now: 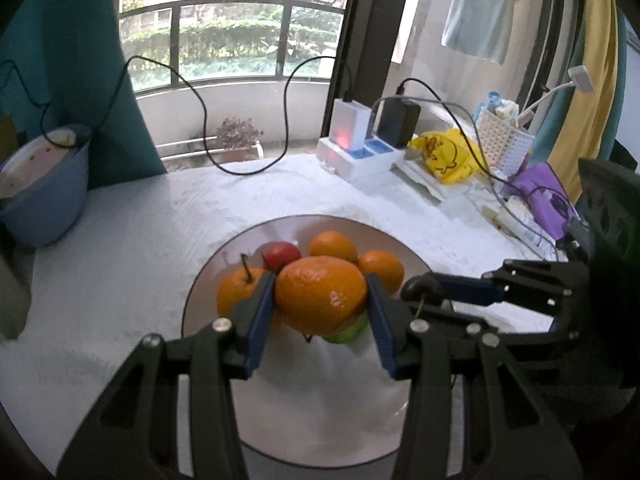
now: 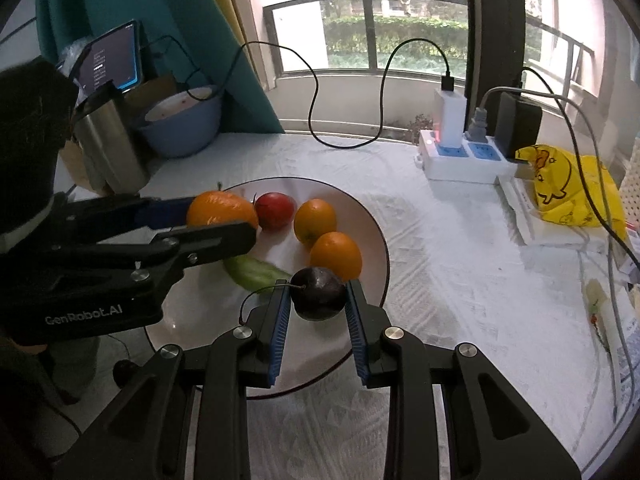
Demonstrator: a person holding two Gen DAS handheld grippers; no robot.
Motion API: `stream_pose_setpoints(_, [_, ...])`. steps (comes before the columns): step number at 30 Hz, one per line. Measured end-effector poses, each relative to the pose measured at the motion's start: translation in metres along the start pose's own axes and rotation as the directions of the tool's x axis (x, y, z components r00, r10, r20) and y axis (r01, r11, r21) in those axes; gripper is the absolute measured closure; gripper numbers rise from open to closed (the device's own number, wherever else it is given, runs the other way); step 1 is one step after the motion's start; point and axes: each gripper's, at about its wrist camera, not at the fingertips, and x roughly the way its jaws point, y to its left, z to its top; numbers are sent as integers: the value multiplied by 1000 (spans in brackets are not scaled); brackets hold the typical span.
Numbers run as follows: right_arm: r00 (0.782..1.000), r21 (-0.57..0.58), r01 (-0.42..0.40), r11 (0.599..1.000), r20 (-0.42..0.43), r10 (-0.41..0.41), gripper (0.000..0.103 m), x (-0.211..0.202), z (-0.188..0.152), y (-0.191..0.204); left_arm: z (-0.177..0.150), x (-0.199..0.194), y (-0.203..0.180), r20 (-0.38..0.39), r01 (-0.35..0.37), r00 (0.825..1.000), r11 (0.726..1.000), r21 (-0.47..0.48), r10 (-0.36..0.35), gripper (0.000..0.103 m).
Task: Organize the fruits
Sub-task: 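Lower both grippers and open them to set plum and orange on the plate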
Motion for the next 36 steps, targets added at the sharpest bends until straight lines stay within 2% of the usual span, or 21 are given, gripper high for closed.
stream_pose_setpoints(10, [1000, -14, 24, 1000, 2, -24, 73, 5, -2, 0, 3, 4, -8, -8, -29, 1000, 999, 45, 29, 55])
stream_pose_setpoints(19, [999, -18, 42, 999, 9, -42, 73, 6, -1, 1, 3, 2, -6, -8, -33, 999, 999, 33, 33, 49])
stream_pose_setpoints(24, [998, -10, 58, 998, 8, -58, 72, 5, -1, 1, 3, -10, -8, 19, -27, 999, 999, 36, 26, 49])
stream_pose_setpoints(27, [999, 4, 50, 999, 14, -50, 63, 1, -1, 0, 3, -20, -8, 35, -27, 999, 999, 31, 26, 49])
stream_pose_setpoints(36, [998, 13, 61, 998, 32, -62, 63, -20, -5, 7, -5, -49, -9, 74, -33, 997, 999, 18, 32, 49])
